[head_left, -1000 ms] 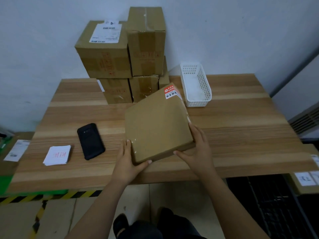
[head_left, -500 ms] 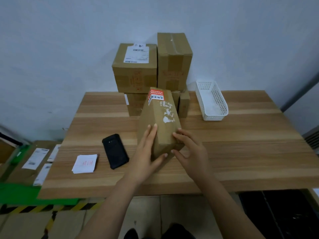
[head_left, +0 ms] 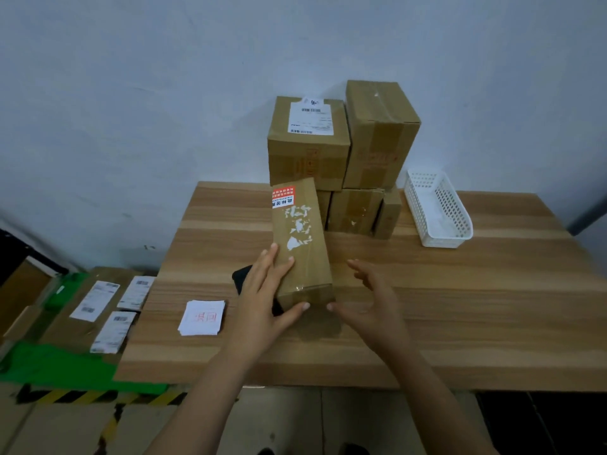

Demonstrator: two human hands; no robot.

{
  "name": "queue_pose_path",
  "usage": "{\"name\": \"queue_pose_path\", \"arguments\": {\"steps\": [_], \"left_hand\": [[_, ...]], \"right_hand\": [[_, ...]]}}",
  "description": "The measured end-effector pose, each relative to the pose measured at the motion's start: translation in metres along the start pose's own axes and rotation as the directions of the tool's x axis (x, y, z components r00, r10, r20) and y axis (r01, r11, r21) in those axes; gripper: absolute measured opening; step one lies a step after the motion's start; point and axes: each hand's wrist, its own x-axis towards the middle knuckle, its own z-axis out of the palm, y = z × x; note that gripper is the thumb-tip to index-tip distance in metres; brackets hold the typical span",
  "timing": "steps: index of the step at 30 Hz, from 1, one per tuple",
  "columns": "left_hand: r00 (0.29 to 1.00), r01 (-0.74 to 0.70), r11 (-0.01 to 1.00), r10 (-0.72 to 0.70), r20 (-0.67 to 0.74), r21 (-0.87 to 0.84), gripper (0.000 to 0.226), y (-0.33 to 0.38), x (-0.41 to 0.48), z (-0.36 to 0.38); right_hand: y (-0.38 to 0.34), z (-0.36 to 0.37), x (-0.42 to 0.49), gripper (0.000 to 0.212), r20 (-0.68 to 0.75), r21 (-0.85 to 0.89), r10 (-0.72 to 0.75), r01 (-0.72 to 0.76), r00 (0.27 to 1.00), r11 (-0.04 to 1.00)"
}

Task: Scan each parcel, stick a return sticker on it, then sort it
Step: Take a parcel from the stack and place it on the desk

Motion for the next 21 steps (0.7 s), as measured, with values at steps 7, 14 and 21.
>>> {"name": "queue_pose_path", "arguments": {"steps": [7, 14, 21], "left_hand": [[0.993, 0.116, 0.993, -0.116, -0.008, -0.029, 0.08, -0.037, -0.013, -0.04], [0.985, 0.171, 0.985, -0.171, 0.013, 0.01, 0.078, -0.052, -0.022, -0.045], [0.974, 0.224, 0.974, -0.222, 0.054, -0.028, 0.079, -0.047, -0.011, -0.02]], "right_hand": [[0.024, 0.038, 0.016, 0.1, 0.333, 0.072, 0.357, -0.401, 0.873, 0.913], [0.051, 0.065, 0.016, 0.102, 0.363, 0.124, 0.44, -0.511, 0.821, 0.851], [0.069, 0.033, 0.017, 0.096, 0.199, 0.058, 0.46, -0.478, 0.866, 0.876]]}}
